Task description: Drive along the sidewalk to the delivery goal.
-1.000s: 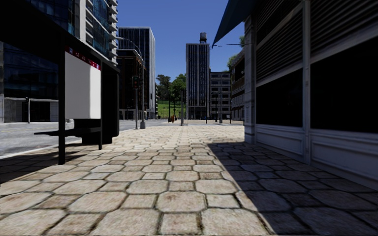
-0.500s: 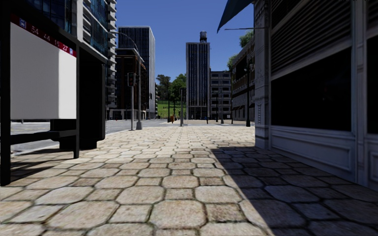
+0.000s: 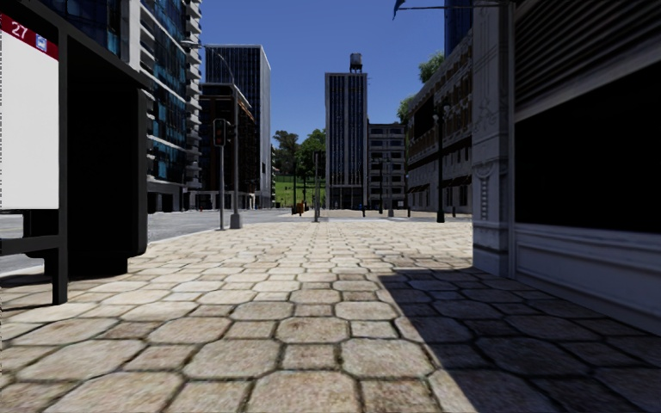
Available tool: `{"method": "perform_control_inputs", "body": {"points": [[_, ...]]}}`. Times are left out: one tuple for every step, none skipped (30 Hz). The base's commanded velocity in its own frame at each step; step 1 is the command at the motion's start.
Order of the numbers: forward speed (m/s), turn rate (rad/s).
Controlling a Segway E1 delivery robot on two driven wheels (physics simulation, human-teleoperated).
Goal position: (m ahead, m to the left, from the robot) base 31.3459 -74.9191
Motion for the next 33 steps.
{"method": "perform_control_inputs", "body": {"points": [[2.00,0.00],[2.00,0.00],[2.00,0.00],[2.00,0.00],[2.00,0.00],[2.00,0.00],[2.00,0.00],[2.00,0.00],[2.00,0.00],[2.00,0.00],[2.00,0.00],[2.00,0.00],[2.00,0.00],[2.00,0.00],[2.00,0.00],[2.00,0.00],[2.00,0.00],[2.00,0.00],[2.00,0.00],[2.00,0.00],[2.00,0.00],[2.00,0.00],[2.00,0.00],[2.00,0.00],[2.00,0.00],[2.00,0.00],[2.00,0.00],[2.00,0.00],[2.00,0.00],[2.00,0.00],[2.00,0.00],[2.00,0.00],[2.00,0.00]]}}
